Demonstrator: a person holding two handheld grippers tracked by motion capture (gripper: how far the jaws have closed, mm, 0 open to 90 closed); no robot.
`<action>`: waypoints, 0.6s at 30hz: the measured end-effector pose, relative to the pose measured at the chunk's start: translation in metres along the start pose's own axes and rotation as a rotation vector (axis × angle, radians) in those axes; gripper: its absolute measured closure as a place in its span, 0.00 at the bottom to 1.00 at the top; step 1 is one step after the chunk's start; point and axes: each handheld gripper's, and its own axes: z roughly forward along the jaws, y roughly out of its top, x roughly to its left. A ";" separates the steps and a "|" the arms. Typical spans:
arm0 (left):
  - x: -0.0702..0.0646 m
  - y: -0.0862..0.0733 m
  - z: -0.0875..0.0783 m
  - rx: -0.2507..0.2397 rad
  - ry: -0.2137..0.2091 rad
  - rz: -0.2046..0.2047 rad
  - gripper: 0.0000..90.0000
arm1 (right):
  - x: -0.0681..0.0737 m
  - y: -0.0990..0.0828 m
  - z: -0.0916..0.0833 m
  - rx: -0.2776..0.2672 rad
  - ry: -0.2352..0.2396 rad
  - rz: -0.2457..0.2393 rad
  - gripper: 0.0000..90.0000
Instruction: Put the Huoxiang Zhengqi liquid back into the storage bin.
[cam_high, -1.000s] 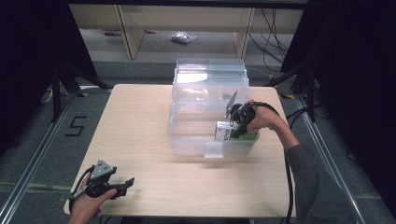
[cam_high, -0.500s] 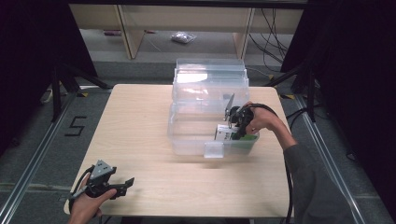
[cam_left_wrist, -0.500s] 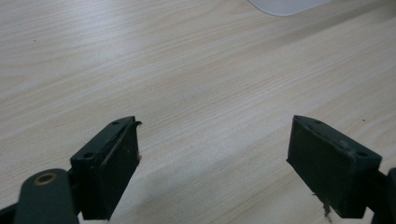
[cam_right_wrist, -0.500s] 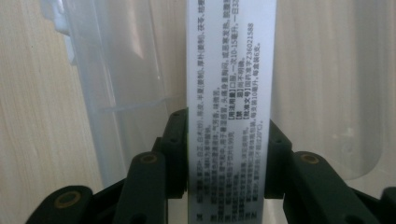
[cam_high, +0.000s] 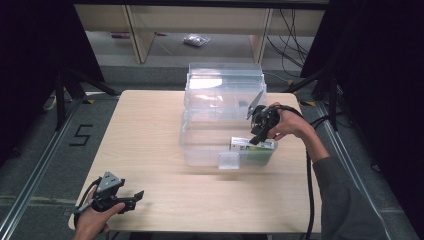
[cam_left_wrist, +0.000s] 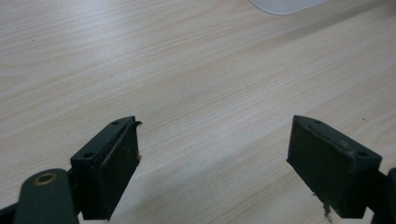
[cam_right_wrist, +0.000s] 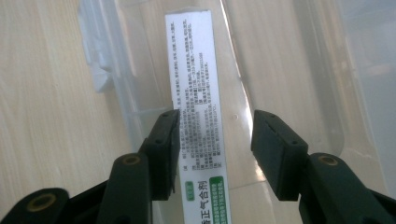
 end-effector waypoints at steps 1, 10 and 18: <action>0.000 0.000 0.000 0.008 -0.003 0.002 0.18 | 0.000 -0.001 -0.002 -0.008 -0.002 0.008 0.58; 0.001 0.000 -0.001 0.006 0.001 0.008 0.18 | 0.005 -0.004 -0.013 -0.063 -0.014 0.067 0.51; 0.001 0.000 -0.001 0.006 0.000 0.009 0.18 | 0.011 -0.002 -0.021 -0.089 -0.071 0.134 0.41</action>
